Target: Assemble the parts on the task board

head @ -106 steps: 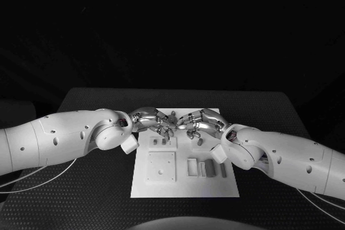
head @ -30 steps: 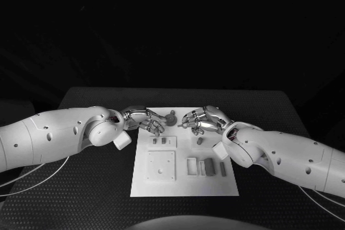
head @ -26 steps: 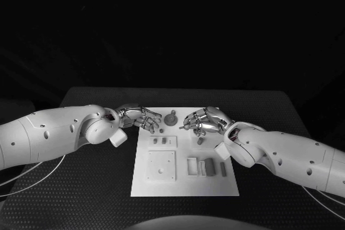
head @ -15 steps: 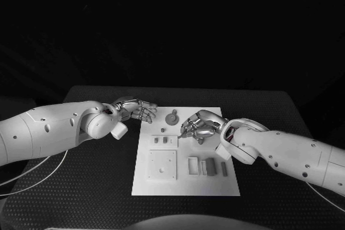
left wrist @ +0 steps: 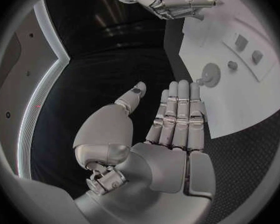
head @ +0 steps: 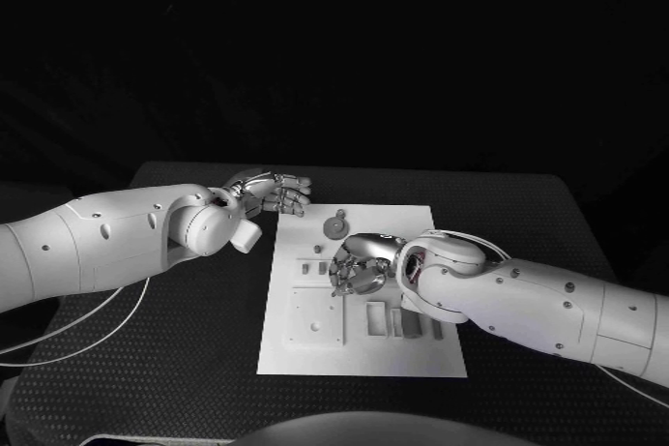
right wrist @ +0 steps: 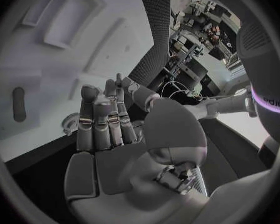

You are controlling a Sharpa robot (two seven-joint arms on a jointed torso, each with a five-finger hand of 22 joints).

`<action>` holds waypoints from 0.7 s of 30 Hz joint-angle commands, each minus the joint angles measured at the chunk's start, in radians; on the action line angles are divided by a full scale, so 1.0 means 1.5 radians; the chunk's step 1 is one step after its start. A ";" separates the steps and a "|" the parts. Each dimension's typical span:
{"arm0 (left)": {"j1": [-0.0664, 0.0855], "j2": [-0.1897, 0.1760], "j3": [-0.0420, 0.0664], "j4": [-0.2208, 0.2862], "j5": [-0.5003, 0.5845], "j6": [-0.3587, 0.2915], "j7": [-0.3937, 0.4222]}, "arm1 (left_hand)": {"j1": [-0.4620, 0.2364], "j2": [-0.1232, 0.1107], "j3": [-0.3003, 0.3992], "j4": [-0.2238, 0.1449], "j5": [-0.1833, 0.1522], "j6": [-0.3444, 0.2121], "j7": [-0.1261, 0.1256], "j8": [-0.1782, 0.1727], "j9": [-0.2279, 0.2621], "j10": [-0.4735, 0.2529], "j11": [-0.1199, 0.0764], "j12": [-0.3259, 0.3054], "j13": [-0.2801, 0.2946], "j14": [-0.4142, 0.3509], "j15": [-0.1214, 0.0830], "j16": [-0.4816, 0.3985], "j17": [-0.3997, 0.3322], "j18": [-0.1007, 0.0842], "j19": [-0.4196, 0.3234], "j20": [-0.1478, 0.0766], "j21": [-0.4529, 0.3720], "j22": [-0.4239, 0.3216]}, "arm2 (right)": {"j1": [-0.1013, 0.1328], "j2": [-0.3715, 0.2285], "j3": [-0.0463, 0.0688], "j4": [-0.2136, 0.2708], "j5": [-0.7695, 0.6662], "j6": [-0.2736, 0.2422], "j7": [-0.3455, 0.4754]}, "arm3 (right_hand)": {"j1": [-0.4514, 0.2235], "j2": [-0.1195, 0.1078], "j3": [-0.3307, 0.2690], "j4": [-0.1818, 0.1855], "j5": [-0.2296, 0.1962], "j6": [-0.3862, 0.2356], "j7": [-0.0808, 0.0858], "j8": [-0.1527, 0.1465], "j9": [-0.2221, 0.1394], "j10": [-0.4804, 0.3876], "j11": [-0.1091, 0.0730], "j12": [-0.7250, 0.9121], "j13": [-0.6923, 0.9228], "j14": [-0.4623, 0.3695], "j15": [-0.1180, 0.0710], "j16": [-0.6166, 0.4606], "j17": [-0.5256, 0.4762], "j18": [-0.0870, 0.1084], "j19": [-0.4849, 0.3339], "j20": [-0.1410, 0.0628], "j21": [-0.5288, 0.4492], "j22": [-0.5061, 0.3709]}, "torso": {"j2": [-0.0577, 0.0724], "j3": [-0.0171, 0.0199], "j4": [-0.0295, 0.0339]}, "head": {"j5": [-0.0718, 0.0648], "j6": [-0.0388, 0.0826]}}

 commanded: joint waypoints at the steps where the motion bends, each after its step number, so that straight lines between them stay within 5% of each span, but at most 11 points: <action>1: 0.003 0.004 0.001 0.001 0.020 -0.025 0.028 | 0.004 0.001 0.000 -0.004 0.003 0.004 0.000 0.004 0.000 0.000 0.002 0.000 0.000 0.004 0.001 -0.003 -0.001 0.000 0.000 -0.002 -0.003 -0.001 | 0.000 0.009 -0.003 -0.002 -0.099 0.022 -0.029 | 0.002 0.000 0.003 0.000 0.003 -0.001 -0.003 0.004 0.001 -0.002 -0.004 0.005 0.002 0.004 0.000 -0.001 -0.001 0.013 0.005 -0.001 0.003 0.001 | 0.000 0.0001 0.0005 | 0.003 -0.002; 14: 0.003 0.013 0.001 0.006 -0.002 -0.028 0.034 | 0.007 0.000 0.000 -0.007 0.003 0.004 0.000 0.003 0.000 -0.001 0.002 -0.001 -0.001 0.004 0.001 -0.004 -0.001 0.000 -0.001 -0.001 -0.003 -0.002 | -0.001 0.040 -0.026 -0.011 -0.193 0.020 -0.042 | 0.002 -0.002 0.004 0.000 0.003 0.001 -0.004 0.004 0.003 -0.002 -0.005 0.007 0.007 0.008 -0.001 0.000 -0.002 0.013 0.008 -0.003 0.005 0.002 | 0.001 0.0003 0.0008 | 0.007 -0.008; 21: 0.003 0.014 0.000 0.007 -0.004 -0.028 0.034 | 0.008 0.000 0.000 -0.008 0.003 0.004 0.000 0.003 0.000 -0.001 0.002 -0.001 -0.001 0.004 0.001 -0.005 -0.001 0.000 -0.001 -0.001 -0.003 -0.003 | -0.001 0.043 -0.030 -0.011 -0.220 0.015 -0.042 | 0.003 -0.004 0.005 0.000 0.003 0.001 -0.004 0.004 0.003 -0.003 -0.005 0.007 0.009 0.009 -0.001 -0.001 -0.002 0.013 0.009 -0.004 0.006 0.003 | 0.001 0.0007 0.0009 | 0.008 -0.010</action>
